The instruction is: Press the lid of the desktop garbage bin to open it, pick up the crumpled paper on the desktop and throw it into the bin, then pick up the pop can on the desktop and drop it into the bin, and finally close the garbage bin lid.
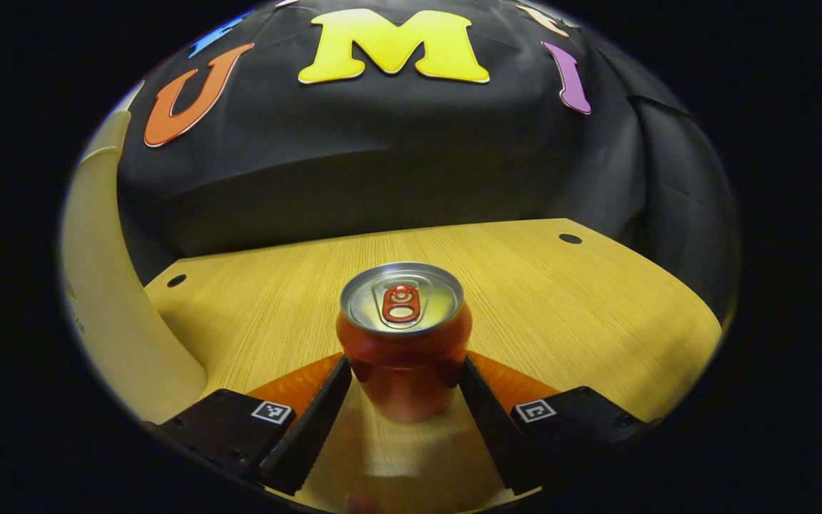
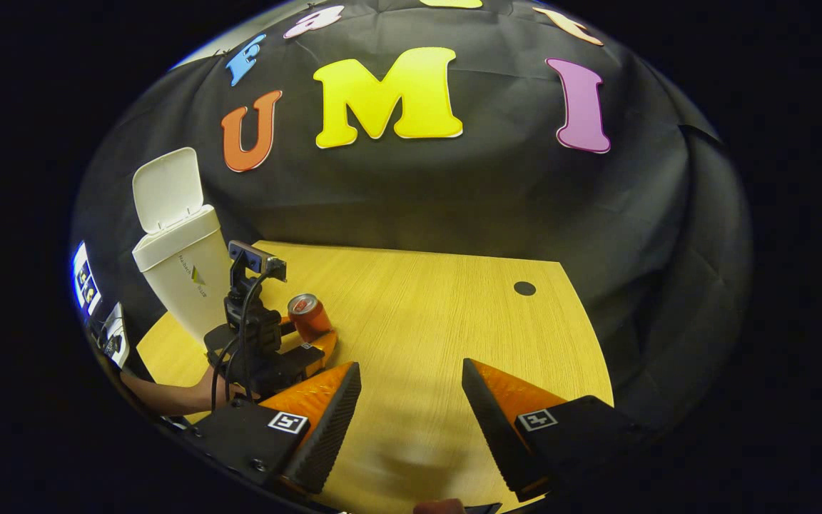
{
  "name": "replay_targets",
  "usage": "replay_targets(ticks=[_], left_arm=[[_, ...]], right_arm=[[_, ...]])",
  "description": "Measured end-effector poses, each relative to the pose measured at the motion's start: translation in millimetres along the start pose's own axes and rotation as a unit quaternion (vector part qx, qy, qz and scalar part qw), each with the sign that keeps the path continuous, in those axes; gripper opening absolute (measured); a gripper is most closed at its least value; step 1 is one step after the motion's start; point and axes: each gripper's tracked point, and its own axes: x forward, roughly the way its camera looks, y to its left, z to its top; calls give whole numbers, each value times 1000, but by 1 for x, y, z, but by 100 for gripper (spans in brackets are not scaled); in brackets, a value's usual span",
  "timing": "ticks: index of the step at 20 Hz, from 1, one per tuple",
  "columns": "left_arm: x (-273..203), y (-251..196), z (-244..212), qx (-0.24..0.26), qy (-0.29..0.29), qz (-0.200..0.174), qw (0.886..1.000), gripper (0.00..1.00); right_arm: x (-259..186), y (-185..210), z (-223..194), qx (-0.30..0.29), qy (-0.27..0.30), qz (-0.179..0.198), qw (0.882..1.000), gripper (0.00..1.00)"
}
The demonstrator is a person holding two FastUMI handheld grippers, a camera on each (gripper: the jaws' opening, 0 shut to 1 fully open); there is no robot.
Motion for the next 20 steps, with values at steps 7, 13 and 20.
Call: replay_targets(ticks=[7,13,20], left_arm=[[-17,3,16,4,-3,0,1000,86],[-78,14,81,-8,-48,18,999,85],[-153,83,173,-6,-112,101,989,84]], right_arm=[[-5,4,3,3,-10,-2,1000,91],[-21,21,8,1,-35,0,999,91],[-48,43,19,7,-67,14,998,91]])
